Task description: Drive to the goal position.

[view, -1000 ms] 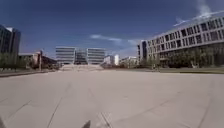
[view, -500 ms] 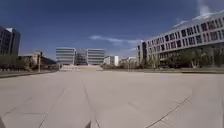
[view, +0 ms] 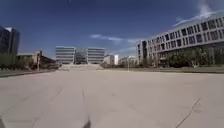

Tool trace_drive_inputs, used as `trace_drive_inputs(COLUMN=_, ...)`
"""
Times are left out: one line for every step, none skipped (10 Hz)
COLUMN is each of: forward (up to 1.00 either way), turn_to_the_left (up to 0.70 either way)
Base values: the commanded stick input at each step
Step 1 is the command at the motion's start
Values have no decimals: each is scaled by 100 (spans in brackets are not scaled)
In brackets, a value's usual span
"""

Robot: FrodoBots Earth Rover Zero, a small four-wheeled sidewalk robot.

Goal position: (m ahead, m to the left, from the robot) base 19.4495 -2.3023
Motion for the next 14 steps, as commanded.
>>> trace_drive_inputs(forward=60, turn_to_the_left=-1)
trace_drive_inputs(forward=60, turn_to_the_left=-1)
trace_drive_inputs(forward=60, turn_to_the_left=-1)
trace_drive_inputs(forward=60, turn_to_the_left=-1)
trace_drive_inputs(forward=60, turn_to_the_left=-1)
trace_drive_inputs(forward=60, turn_to_the_left=-1)
trace_drive_inputs(forward=60, turn_to_the_left=-1)
trace_drive_inputs(forward=60, turn_to_the_left=-1)
trace_drive_inputs(forward=60, turn_to_the_left=-1)
trace_drive_inputs(forward=60, turn_to_the_left=-1)
trace_drive_inputs(forward=60, turn_to_the_left=-1)
trace_drive_inputs(forward=60, turn_to_the_left=-1)
trace_drive_inputs(forward=60, turn_to_the_left=-1)
trace_drive_inputs(forward=60, turn_to_the_left=-1)
